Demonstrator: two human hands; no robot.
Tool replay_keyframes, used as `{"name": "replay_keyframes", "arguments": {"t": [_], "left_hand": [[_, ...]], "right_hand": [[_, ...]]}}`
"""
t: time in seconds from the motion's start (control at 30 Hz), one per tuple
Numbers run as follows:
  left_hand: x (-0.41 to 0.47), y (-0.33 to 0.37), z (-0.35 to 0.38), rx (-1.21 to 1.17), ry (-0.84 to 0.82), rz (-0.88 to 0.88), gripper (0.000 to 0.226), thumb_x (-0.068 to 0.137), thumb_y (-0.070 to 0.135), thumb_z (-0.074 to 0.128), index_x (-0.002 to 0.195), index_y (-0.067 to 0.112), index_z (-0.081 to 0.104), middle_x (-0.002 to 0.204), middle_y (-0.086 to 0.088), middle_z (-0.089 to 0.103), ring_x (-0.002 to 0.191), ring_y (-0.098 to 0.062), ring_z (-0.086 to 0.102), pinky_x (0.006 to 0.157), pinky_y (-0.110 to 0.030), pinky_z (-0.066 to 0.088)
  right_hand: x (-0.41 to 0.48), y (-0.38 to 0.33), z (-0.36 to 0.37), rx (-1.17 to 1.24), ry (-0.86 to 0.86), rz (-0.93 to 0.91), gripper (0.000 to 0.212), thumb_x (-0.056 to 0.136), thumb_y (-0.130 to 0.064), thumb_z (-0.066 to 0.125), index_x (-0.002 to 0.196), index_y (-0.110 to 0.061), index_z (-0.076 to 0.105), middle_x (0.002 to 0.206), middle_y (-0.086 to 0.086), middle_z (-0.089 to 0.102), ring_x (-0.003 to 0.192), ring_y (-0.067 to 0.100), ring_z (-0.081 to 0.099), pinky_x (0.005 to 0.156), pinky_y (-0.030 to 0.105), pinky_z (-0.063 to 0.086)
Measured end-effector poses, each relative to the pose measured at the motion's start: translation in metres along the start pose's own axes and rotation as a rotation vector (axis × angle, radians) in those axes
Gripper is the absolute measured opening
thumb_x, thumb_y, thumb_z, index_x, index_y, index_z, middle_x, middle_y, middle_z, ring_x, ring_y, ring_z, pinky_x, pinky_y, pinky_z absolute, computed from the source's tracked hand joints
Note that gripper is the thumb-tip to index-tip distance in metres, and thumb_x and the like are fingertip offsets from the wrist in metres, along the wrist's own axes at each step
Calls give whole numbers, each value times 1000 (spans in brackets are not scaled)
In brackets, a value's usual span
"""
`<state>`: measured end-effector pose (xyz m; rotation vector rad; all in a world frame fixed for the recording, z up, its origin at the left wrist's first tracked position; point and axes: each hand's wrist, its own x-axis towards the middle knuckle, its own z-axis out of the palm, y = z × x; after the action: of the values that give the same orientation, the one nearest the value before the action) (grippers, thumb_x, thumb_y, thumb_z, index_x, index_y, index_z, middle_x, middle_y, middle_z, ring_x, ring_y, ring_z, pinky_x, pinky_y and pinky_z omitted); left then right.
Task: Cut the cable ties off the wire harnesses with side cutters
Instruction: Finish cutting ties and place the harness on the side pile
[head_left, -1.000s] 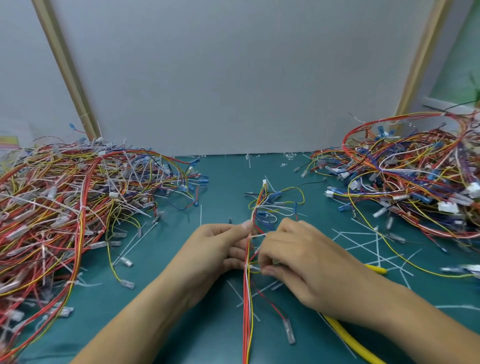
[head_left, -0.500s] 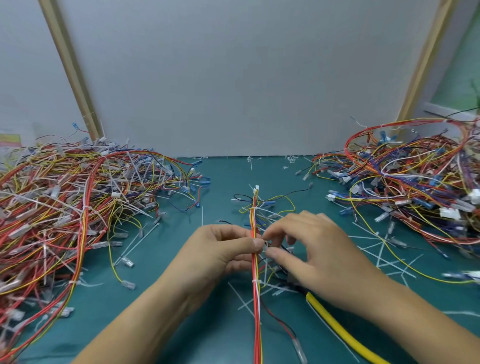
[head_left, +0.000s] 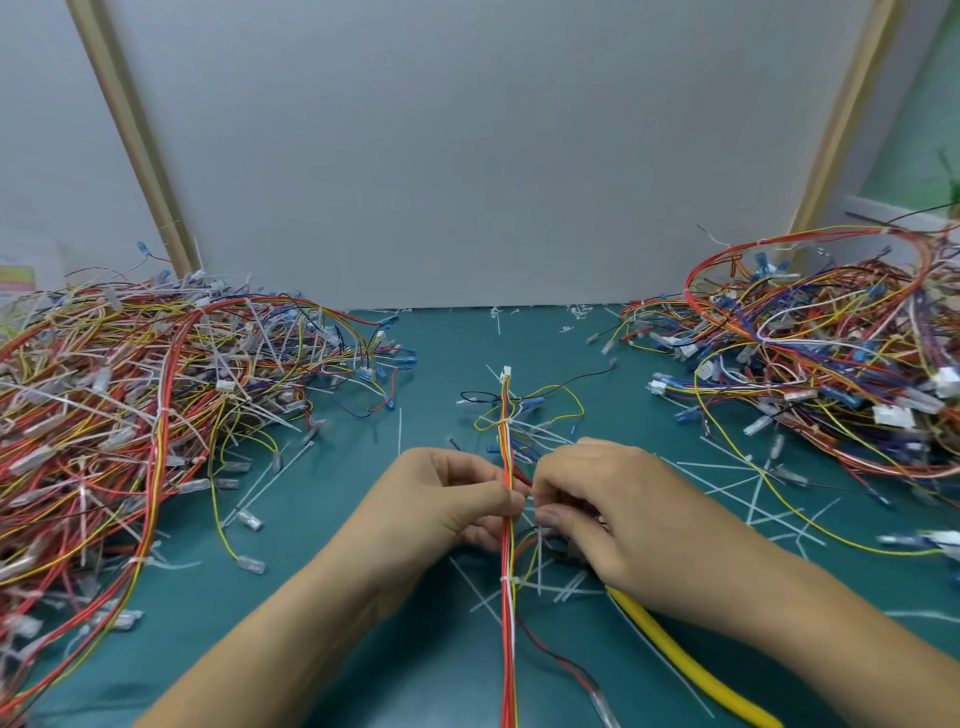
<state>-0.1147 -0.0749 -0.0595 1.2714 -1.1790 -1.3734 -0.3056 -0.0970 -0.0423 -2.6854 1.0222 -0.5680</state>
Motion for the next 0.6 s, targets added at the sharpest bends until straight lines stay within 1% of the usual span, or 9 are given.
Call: {"name": "replay_keyframes", "arguments": {"t": [0.07, 0.1, 0.17, 0.23, 0.33, 0.4, 0.5, 0.53, 0.6], "left_hand": [[-1, 1, -3, 2, 7, 36, 3, 77, -3, 75, 79, -4, 73, 72, -16, 66, 56, -15, 58, 56, -21, 52], [-1, 2, -5, 1, 20, 65, 1, 79, -3, 74, 79, -3, 74, 73, -16, 67, 56, -15, 59, 56, -20, 52], [-2, 3, -7, 9, 42, 122, 3, 80, -1, 72, 81, -1, 75, 75, -16, 67, 59, -14, 59, 57, -19, 51], [-3, 5, -4, 31, 19, 183, 5, 80, 3, 73, 84, 0, 75, 77, -15, 69, 63, -14, 59, 61, -20, 52], [-6, 4, 4, 53, -56, 271, 15, 81, 9, 74, 92, -1, 73, 80, -11, 71, 67, -10, 62, 65, -19, 52], [-7, 5, 6, 72, -80, 304, 17, 81, 13, 74, 93, 1, 74, 85, -12, 73, 71, -8, 64, 68, -19, 52], [-6, 5, 7, 100, -76, 314, 16, 83, 16, 76, 93, 3, 74, 89, -11, 74, 75, -9, 63, 69, -21, 53], [-5, 4, 7, 98, -65, 319, 13, 84, 13, 71, 92, 3, 74, 88, -9, 74, 75, -10, 63, 69, -22, 53], [-3, 2, 8, 147, -4, 352, 19, 85, 3, 57, 88, 7, 75, 88, -5, 75, 76, -9, 64, 69, -24, 54]], "right_hand": [[0, 1, -3, 177, 36, 68, 15, 91, -26, 67, 77, -22, 62, 68, -8, 61, 67, 5, 55, 60, 22, 41], [1, 3, -5, 304, 75, 129, 17, 90, -28, 68, 75, -20, 66, 65, -3, 64, 59, 3, 56, 58, 27, 44], [5, 9, -9, 493, 181, 264, 23, 91, -30, 66, 73, -16, 69, 65, 5, 67, 53, 7, 54, 58, 37, 47], [8, 12, -8, 505, 207, 364, 26, 89, -30, 65, 70, -13, 70, 65, 7, 69, 49, 8, 53, 56, 37, 47], [7, 11, 0, 437, 97, 454, 35, 84, -42, 66, 66, -12, 69, 59, 4, 69, 46, 7, 53, 53, 33, 45], [7, 9, 0, 453, 39, 480, 35, 84, -43, 67, 66, -13, 69, 59, 0, 71, 49, 7, 57, 55, 32, 46], [9, 9, -2, 503, 19, 456, 26, 80, -36, 66, 69, -13, 69, 61, 0, 71, 51, 9, 58, 54, 29, 45], [9, 8, -2, 512, 23, 448, 21, 81, -29, 64, 70, -13, 69, 61, 2, 71, 50, 11, 57, 53, 30, 44], [8, 6, -1, 508, 11, 428, 15, 86, -20, 62, 74, -13, 68, 65, 7, 70, 52, 13, 57, 53, 35, 46]]}}
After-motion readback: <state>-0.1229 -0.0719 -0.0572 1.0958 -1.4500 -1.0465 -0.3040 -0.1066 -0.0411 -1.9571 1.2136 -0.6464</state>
